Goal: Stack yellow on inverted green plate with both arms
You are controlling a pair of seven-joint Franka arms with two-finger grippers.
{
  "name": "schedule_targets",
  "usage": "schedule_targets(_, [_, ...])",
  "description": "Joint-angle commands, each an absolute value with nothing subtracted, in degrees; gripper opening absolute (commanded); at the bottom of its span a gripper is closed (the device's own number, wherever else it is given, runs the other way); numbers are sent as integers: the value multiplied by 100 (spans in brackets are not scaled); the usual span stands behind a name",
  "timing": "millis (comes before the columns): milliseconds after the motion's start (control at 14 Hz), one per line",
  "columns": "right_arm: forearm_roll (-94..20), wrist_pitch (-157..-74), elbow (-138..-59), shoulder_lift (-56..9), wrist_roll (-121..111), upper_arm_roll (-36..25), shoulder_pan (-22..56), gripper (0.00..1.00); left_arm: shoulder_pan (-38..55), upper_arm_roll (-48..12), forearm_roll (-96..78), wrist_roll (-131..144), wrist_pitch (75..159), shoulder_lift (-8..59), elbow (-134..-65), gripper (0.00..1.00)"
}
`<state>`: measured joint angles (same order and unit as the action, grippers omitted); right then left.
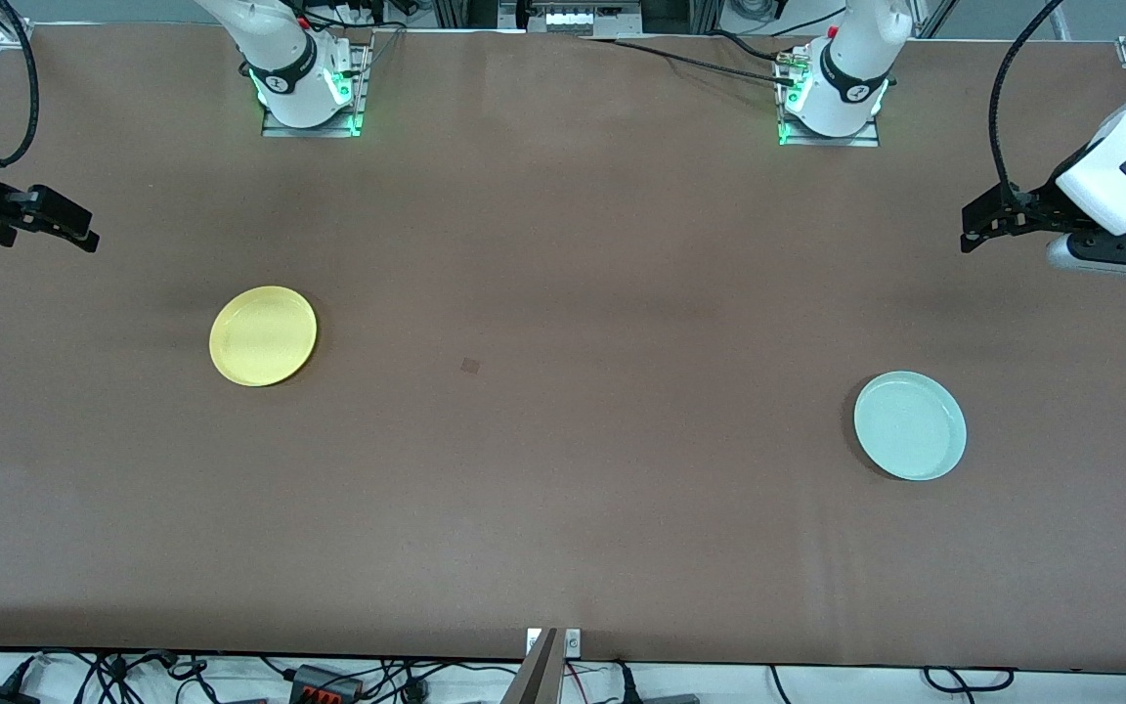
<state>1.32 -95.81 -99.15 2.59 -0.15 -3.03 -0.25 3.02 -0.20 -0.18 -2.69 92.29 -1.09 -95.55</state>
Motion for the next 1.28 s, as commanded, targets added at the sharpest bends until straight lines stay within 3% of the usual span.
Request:
schedule_targets(0, [114,-9475,-9914,299,53,-290,-44,100,299,-35,62,-378,9123,-114,-9466,100])
schedule_targets(1211, [105,-9352,-9888,299,-9,-387,-62,100,299,-9,70,-299,9141,17,-9466,100])
